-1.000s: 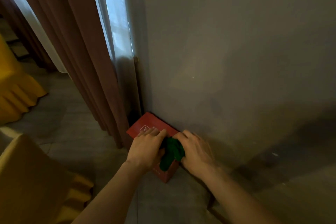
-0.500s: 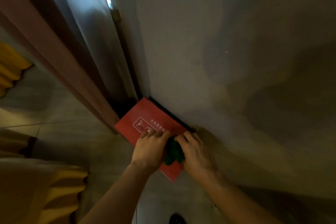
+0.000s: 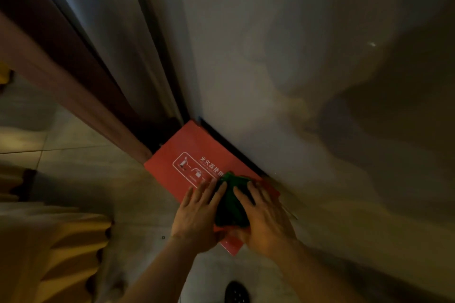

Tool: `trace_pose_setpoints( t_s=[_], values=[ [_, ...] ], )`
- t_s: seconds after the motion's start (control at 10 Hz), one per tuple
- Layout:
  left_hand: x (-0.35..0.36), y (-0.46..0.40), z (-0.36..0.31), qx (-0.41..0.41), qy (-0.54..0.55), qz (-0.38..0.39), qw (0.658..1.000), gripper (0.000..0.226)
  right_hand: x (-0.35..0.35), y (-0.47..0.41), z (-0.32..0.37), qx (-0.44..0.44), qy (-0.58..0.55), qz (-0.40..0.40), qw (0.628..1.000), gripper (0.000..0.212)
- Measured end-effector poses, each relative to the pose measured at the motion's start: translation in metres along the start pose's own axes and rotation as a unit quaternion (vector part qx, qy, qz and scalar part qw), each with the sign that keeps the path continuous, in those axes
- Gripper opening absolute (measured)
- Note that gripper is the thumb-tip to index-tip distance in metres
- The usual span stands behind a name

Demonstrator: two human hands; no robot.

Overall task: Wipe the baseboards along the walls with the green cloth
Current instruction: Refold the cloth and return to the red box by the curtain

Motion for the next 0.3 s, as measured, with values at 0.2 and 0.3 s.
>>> trace_pose_setpoints(
  t_s=[0.2,0.3],
  values=[
    [-0.012,0.02,-0.003,-0.002,-0.008,0.0,1.0,0.118,-0.018,0.029,0.002,0.002,0.016,-0.025,1.0,0.092],
    [-0.028,0.046,-0.009,-0.003,-0.015,-0.017,1.0,0.117,-0.028,0.059,0.008,0.012,0.012,-0.044,0.999,0.088]
  ],
)
Point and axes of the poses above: each hand's wrist, its own y-axis away from the middle knuckle, its own x-axis out of the palm, z = x × y, the point moved 10 cm from there along -y, towards the middle knuckle, and after that the axes turned 15 degrees about z, right-handed, at the moved point
